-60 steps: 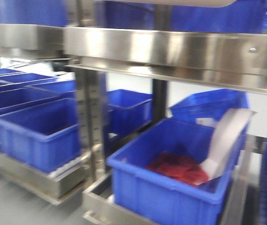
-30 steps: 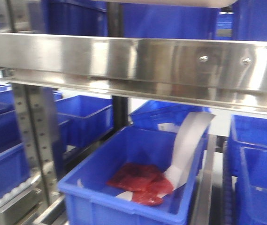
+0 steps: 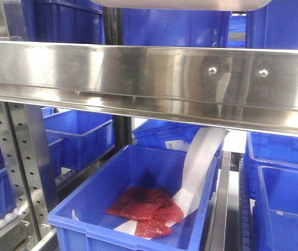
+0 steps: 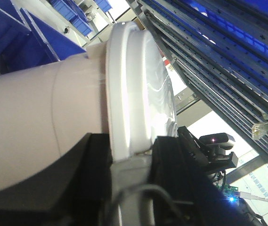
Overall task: Grab white bin and place on right shelf
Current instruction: 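Carry the bin with both grippers up to the steel shelf, then lower the bin with both grippers onto the upper roller shelf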
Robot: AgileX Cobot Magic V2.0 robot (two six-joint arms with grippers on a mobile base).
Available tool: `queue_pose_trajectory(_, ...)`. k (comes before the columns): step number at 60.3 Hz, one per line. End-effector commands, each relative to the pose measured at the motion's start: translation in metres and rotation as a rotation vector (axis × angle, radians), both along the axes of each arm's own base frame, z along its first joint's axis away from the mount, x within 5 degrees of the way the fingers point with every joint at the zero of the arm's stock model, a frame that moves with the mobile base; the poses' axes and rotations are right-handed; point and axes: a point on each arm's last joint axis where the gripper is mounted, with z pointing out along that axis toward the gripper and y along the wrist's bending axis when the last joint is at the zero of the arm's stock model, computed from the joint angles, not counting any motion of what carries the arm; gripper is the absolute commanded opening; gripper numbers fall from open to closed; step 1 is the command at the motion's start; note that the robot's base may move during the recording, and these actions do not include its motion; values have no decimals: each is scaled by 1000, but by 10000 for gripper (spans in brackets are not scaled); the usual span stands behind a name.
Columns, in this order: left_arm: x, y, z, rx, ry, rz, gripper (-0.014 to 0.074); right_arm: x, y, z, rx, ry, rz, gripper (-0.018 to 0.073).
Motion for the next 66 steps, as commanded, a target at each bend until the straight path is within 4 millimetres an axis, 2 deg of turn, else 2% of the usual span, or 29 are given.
queue_pose_trajectory(1, -49, -24, 34, -67, -132, -323, -125, -27, 29, 31, 41, -147, 249, 91)
queue_pose_trajectory(66, -48, -24, 34, -67, -131, -322, -125, -26, 28, 31, 40, -145, 243, 91)
